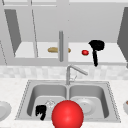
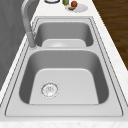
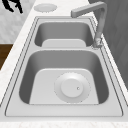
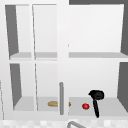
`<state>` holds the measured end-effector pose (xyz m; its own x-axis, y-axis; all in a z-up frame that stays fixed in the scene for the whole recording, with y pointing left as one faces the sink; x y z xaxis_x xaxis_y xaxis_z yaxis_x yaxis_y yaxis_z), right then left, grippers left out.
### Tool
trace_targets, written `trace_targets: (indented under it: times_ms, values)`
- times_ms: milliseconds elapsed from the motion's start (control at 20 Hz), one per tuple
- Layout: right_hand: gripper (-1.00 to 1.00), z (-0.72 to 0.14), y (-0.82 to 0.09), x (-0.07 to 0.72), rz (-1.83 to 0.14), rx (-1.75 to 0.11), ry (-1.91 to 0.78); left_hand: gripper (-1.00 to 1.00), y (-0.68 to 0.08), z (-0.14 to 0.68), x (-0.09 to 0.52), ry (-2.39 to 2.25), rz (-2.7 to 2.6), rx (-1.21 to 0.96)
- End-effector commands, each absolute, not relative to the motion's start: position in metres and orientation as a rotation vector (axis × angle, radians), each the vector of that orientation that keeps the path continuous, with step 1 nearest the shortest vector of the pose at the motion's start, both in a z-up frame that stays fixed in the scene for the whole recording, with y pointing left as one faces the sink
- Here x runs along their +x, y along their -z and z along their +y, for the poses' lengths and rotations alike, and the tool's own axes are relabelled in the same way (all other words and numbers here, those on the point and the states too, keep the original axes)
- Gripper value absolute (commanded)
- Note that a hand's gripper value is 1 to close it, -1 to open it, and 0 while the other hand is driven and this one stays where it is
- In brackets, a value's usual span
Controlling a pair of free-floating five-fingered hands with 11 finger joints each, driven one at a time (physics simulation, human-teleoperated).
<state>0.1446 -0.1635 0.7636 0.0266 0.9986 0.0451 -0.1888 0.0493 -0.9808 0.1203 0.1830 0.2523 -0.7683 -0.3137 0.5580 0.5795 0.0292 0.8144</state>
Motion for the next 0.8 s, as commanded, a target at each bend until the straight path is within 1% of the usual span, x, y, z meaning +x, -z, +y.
trace_targets:
  times_ms: [0,750]
  values:
    - [-1.00,-0.161,-0.772,0.163,-0.984,-0.991,-1.298,0.00,-0.252,0.183,0.120,1.807,-1.679,-0.272]
    - [-1.00,-0.150,-0.776,0.268,-0.864,-0.845,-1.353,0.00,-0.252,0.183,0.120,1.807,-1.679,-0.272]
